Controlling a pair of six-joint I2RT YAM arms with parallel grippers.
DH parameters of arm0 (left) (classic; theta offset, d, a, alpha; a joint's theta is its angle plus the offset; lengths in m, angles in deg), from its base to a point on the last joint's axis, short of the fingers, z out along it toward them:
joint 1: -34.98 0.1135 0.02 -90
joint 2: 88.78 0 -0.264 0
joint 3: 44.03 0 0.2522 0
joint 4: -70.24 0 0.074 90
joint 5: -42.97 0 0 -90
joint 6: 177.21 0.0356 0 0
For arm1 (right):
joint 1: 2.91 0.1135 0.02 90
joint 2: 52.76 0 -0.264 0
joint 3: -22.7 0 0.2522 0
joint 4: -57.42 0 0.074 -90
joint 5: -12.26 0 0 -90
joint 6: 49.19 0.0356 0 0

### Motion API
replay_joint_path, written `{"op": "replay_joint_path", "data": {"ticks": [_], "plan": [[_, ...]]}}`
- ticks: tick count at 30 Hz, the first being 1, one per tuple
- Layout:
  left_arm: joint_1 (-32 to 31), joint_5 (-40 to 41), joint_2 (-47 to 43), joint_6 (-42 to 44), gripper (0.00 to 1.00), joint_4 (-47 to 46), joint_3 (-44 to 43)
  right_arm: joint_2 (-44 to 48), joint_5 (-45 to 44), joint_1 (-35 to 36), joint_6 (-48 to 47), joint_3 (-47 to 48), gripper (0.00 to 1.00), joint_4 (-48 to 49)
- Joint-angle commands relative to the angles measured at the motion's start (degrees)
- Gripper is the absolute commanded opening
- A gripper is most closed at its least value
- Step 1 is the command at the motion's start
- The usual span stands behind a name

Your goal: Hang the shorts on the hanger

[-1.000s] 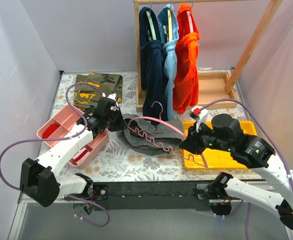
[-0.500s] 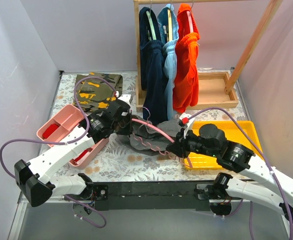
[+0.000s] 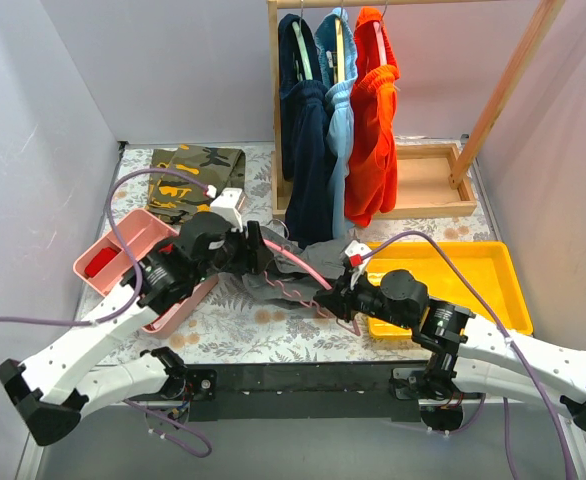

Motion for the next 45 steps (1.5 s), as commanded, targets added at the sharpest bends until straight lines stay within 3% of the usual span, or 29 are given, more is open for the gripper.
{"op": "replay_joint_path", "data": {"ticks": [1, 5, 13, 23, 27, 30, 34, 36, 37, 38, 41, 45], "plan": [[-0.3, -7.9, -8.0, 5.5, 0.55, -12.3, 4.3, -0.3, -2.6, 0.9, -0.9, 0.3, 0.01, 12.1], [-0.3, -14.0, -9.1, 8.5, 0.61, -15.7, 5.6, -0.2, -3.1, 1.1, -0.8, 0.0, 0.01, 12.0], [-0.5, -10.9, -5.0, 12.4, 0.71, -21.2, 6.1, -0.8, -2.8, 1.5, -0.4, 0.1, 0.01, 11.8], [-1.4, -6.7, 0.1, 13.7, 0.69, -27.6, 8.4, -0.9, -3.3, 2.1, -0.1, 0.0, 0.01, 11.5], [-2.2, -5.2, 1.7, 14.1, 0.62, -28.4, 9.3, -0.9, -3.6, 2.2, -0.2, 0.3, 0.01, 11.2], [-2.8, -3.0, 0.9, 14.6, 0.45, -32.3, 11.6, -0.9, -3.6, 2.2, -0.4, 0.3, 0.01, 11.2], [-2.9, -1.6, 0.4, 15.4, 0.00, -34.8, 13.3, -0.9, -4.3, 2.3, 0.0, 0.9, 0.01, 10.1], [-3.3, -0.7, 0.4, 16.5, 0.00, -34.8, 13.6, -1.0, -4.9, 2.3, 0.6, 1.5, 0.01, 7.9], [-3.3, 0.0, 0.2, 17.1, 0.00, -34.9, 14.0, -0.7, -5.7, 2.3, 0.7, 2.4, 0.07, 7.0], [-3.4, 0.5, -0.4, 17.4, 0.00, -35.2, 14.5, -0.4, -6.2, 2.3, 1.0, 2.9, 0.26, 5.8], [-3.3, 1.8, -1.5, 18.4, 0.00, -35.7, 15.1, 1.9, -8.9, 2.3, 2.8, 5.9, 0.50, -0.1], [-3.4, 3.0, -3.0, 19.5, 0.00, -35.9, 15.4, 7.2, -14.8, 2.3, 5.3, 9.7, 0.64, -11.2]]}}
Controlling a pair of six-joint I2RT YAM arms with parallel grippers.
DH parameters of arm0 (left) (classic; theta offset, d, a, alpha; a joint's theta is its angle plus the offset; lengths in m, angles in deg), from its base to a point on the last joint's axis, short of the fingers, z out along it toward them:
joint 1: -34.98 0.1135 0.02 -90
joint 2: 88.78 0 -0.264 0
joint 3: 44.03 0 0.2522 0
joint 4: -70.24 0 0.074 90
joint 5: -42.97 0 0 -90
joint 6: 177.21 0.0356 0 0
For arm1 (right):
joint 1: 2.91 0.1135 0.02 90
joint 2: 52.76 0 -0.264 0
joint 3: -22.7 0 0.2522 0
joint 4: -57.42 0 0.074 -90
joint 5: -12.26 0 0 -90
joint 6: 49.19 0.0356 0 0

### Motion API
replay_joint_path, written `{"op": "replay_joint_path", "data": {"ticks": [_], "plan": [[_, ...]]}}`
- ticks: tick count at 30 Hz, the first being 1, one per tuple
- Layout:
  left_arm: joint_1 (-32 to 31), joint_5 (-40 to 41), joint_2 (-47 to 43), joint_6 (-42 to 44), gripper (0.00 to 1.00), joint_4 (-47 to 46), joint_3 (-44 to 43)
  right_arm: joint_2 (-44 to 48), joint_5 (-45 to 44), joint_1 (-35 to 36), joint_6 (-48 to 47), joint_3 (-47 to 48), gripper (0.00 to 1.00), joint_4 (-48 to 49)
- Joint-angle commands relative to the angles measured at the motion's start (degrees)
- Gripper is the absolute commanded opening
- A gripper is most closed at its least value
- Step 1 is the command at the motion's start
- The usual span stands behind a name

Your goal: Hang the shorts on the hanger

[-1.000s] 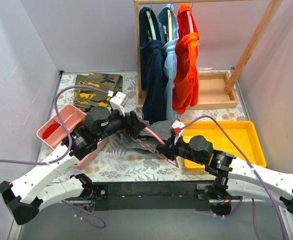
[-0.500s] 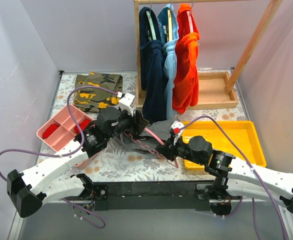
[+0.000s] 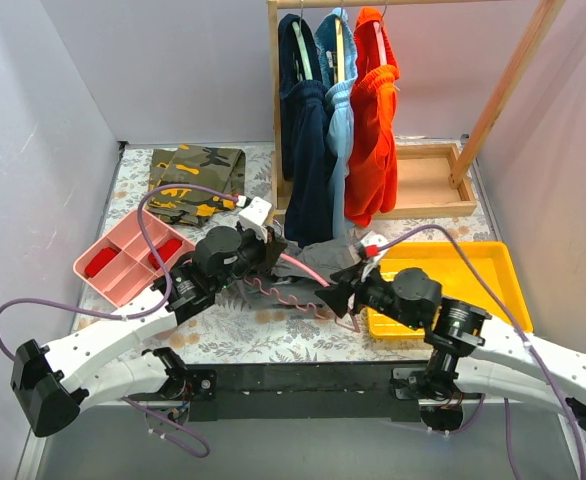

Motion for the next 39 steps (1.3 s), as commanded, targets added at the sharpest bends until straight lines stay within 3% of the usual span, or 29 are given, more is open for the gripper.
{"op": "replay_joint_path", "data": {"ticks": [1, 5, 9, 12, 18, 27, 30, 33, 34, 37, 39], "plan": [[0.3, 4.2, -3.5, 1.5, 0.00, -2.5, 0.1, 7.4, -10.1, 0.4, 3.7, 6.4, 0.66, -9.9], [0.3, 4.8, -5.0, 1.9, 0.00, -2.8, 0.7, 9.5, -22.1, 0.3, 11.3, 7.3, 0.66, -21.6], [0.3, 5.8, -6.1, 1.8, 0.00, -3.7, 0.8, 8.4, -23.5, -0.4, 15.3, 3.0, 0.65, -25.1], [0.3, 5.5, -6.6, 2.1, 0.00, -4.7, 0.7, 7.9, -19.2, -1.9, 15.0, -0.7, 0.66, -21.1], [0.3, 5.7, -6.7, 2.5, 0.00, -5.1, 0.1, 6.5, -2.4, -8.5, 9.0, -6.5, 0.68, -8.1], [0.3, 7.3, -6.9, 2.8, 0.00, -5.8, 0.2, -3.1, -4.5, -9.6, 8.7, -8.6, 0.72, 0.9], [0.3, 8.2, -7.4, 3.7, 0.00, -8.0, 0.1, -4.7, -8.5, -9.9, 9.5, -8.8, 0.63, 4.2], [0.3, 9.8, -7.3, 6.7, 0.00, -10.2, -0.4, -4.5, -11.9, -10.8, 9.0, -7.4, 0.42, 4.6], [0.3, 10.3, -7.2, 7.6, 0.00, -11.0, -0.6, -4.4, -12.1, -11.1, 8.8, -6.6, 0.24, 4.4], [0.3, 13.3, -6.9, 11.0, 0.00, -14.9, 0.0, -5.0, -12.3, -11.5, 7.9, -1.3, 0.01, -0.7], [0.3, 14.8, -6.8, 13.8, 0.00, -18.0, 0.4, -5.7, -11.9, -11.5, 7.9, 1.6, 0.01, -6.6]]}}
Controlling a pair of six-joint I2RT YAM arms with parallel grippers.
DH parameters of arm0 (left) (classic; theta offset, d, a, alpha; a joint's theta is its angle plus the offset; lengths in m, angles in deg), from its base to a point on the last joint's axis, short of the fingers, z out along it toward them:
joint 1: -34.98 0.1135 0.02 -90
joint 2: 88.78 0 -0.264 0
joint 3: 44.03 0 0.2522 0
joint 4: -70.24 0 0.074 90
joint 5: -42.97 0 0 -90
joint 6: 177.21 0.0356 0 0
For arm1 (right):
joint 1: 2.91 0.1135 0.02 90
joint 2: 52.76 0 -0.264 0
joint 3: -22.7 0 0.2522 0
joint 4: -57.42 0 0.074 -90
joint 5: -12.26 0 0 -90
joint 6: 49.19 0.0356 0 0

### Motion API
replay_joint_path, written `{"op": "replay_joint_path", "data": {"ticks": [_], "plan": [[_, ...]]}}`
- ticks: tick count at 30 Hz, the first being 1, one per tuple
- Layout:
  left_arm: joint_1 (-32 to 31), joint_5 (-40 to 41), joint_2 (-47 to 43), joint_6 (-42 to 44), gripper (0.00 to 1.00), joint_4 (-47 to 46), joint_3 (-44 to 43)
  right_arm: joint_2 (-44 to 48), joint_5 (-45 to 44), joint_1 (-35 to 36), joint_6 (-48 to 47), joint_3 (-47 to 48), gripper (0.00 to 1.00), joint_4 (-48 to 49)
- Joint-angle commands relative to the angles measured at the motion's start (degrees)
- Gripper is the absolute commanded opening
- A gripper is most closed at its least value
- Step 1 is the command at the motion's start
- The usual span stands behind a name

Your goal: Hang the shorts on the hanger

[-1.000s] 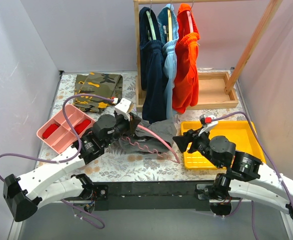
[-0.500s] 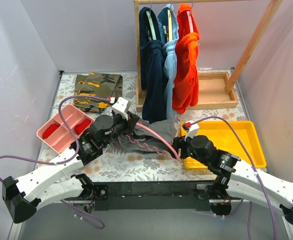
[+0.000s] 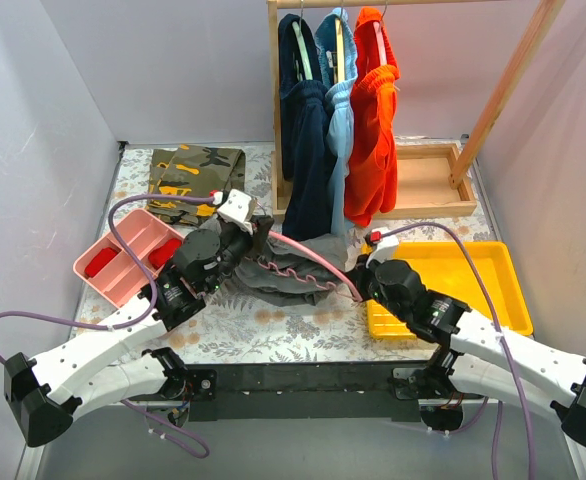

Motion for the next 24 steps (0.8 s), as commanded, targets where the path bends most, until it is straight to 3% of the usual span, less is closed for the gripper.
{"op": "replay_joint_path", "data": {"ticks": [1, 5, 10, 15, 24], "plan": [[0.3, 8.2, -1.6, 8.4, 0.00, -10.7, 0.0, -0.3, -2.1, -0.4, -1.0, 9.3, 0.01, -6.2], [0.3, 13.2, -1.8, 12.8, 0.00, -21.2, 2.4, 0.8, -1.3, -0.4, 0.2, 14.0, 0.01, -15.2], [0.3, 16.3, 0.4, 18.0, 0.00, -27.0, 3.1, 0.5, -2.3, -0.6, 2.4, 21.1, 0.01, -27.8], [0.3, 22.0, 2.7, 19.8, 0.00, -31.3, 2.9, 0.7, -0.1, -0.6, 2.9, 25.8, 0.01, -32.1], [0.4, 25.0, 2.3, 23.9, 0.00, -35.6, 4.5, -2.4, 0.3, -0.8, 4.4, 35.5, 0.01, -40.8]]}}
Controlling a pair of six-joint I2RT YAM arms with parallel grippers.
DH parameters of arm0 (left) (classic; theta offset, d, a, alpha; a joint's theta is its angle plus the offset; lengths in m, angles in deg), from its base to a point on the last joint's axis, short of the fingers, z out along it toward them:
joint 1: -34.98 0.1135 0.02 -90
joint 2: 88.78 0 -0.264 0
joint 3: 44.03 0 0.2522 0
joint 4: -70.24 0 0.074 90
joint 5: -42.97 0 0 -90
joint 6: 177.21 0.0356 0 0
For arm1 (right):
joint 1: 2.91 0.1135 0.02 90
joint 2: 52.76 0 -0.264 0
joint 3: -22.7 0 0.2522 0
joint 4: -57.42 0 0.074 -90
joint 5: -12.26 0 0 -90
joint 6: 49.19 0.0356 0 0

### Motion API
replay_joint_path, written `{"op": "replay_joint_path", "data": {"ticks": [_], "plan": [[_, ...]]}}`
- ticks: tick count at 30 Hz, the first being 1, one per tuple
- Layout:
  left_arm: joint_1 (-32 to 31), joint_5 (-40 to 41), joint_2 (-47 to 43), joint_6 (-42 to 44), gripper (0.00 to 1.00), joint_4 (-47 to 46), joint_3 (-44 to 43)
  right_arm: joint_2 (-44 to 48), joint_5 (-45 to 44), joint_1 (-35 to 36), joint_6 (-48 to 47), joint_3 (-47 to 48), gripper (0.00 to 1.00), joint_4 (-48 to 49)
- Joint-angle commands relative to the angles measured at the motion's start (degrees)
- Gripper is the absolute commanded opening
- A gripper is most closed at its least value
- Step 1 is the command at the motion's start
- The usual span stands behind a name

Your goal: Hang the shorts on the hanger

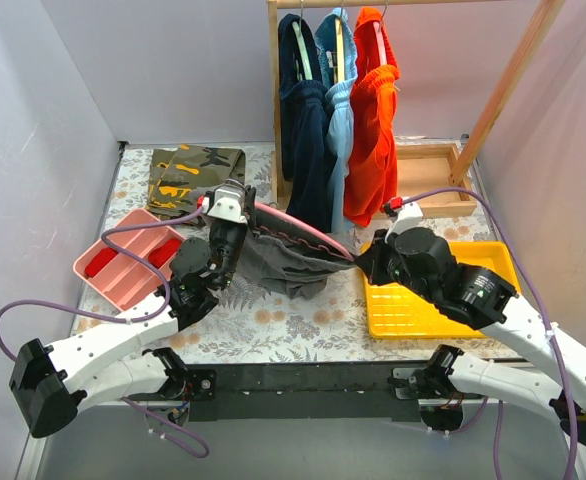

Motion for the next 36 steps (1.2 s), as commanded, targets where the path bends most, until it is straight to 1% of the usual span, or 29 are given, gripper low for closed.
{"op": "replay_joint_path", "data": {"ticks": [1, 4, 7, 8, 10, 11, 13, 14, 15, 19, 21, 22, 23, 24, 25, 26, 27, 28, 29, 31, 33, 34, 35, 36], "plan": [[1.3, 10.2, -1.3, 8.6, 0.00, -6.7, 0.0, -2.0, 0.7, -0.4, 0.5, 7.4, 0.01, -8.3], [1.3, 11.4, -1.2, 10.1, 0.00, -9.4, 1.1, -3.4, 2.7, -0.5, 0.6, 9.0, 0.01, -10.6], [1.3, 11.5, -1.1, 10.5, 0.00, -10.4, 1.6, -4.3, 1.4, -0.5, 1.5, 12.7, 0.01, -13.2], [1.2, 11.6, -0.9, 10.5, 0.00, -10.0, 1.1, -4.6, 1.6, -0.5, 1.6, 16.4, 0.01, -13.4], [1.2, 12.1, -0.1, 10.9, 0.00, -9.7, -0.5, -6.2, 3.1, -0.4, 1.4, 20.1, 0.01, -13.3], [1.2, 11.7, 0.0, 11.1, 0.00, -9.0, -1.1, -7.0, 3.3, -0.5, 1.5, 24.5, 0.01, -13.3], [1.3, 10.9, 0.0, 11.7, 0.00, -8.9, -2.9, -10.2, 3.5, -0.5, 1.9, 29.0, 0.01, -13.7], [1.2, 10.4, -0.1, 11.7, 0.00, -6.9, -3.8, -11.5, 4.0, -0.5, 2.5, 31.0, 0.01, -13.7], [1.1, 9.4, 0.1, 12.2, 0.00, -6.1, -4.7, -14.0, 6.1, -0.5, 2.8, 34.8, 0.01, -13.5], [0.4, 9.7, 1.6, 14.7, 0.00, -3.6, -11.1, -19.9, 10.7, -0.5, 4.3, 43.1, 0.01, -11.5], [0.1, 9.0, 1.7, 12.7, 0.00, 0.9, -13.9, -22.8, 10.6, -0.5, 4.9, 45.8, 0.01, -11.0], [0.1, 8.7, 2.0, 11.9, 0.00, 3.3, -18.2, -23.8, 10.6, -0.5, 5.0, 48.4, 0.01, -10.9], [-0.2, 9.1, 2.5, 11.5, 0.00, 7.4, -20.1, -24.5, 10.9, -0.5, 4.8, 49.8, 0.01, -10.4], [-0.2, 9.4, 4.0, 10.5, 0.00, 9.5, -22.7, -26.3, 11.2, -0.5, 4.3, 51.5, 0.01, -10.4], [-0.4, 9.4, 4.6, 9.7, 0.00, 12.0, -25.0, -27.4, 10.9, -0.6, 3.8, 56.4, 0.01, -10.8], [-0.8, 8.7, 5.0, 8.8, 0.00, 17.2, -29.5, -28.3, 10.3, -0.6, 3.4, 58.7, 0.01, -11.3], [-1.2, 7.9, 5.7, 7.8, 0.00, 19.9, -31.5, -29.6, 9.1, -0.8, 3.3, 60.9, 0.01, -11.8], [-1.4, 5.2, 6.1, 5.7, 0.00, 22.6, -33.3, -29.9, 8.9, -1.2, 2.4, 62.4, 0.01, -11.1], [-1.7, 4.2, 6.4, 5.2, 0.00, 27.2, -36.2, -29.9, 8.8, -1.2, 2.1, 63.6, 0.01, -10.2], [-2.4, 3.4, 6.5, 4.2, 0.00, 29.4, -37.1, -29.1, 8.3, -1.3, 1.8, 63.0, 0.01, -6.6], [-3.1, 0.8, 5.6, 3.6, 0.00, 30.9, -36.1, -27.9, 8.3, -1.3, 1.5, 59.6, 0.01, -4.8], [-3.3, 0.6, 4.6, 3.1, 0.00, 31.1, -36.0, -27.4, 7.9, -1.4, 1.5, 58.2, 0.03, -4.6], [-3.3, -0.1, 4.1, 1.8, 0.00, 33.1, -36.0, -26.2, 8.0, -1.4, 0.9, 56.9, 0.08, -3.7], [-3.4, -0.3, 3.8, 1.5, 0.00, 33.8, -36.0, -25.4, 10.2, -1.4, -0.2, 53.6, 0.13, -2.8]]}}
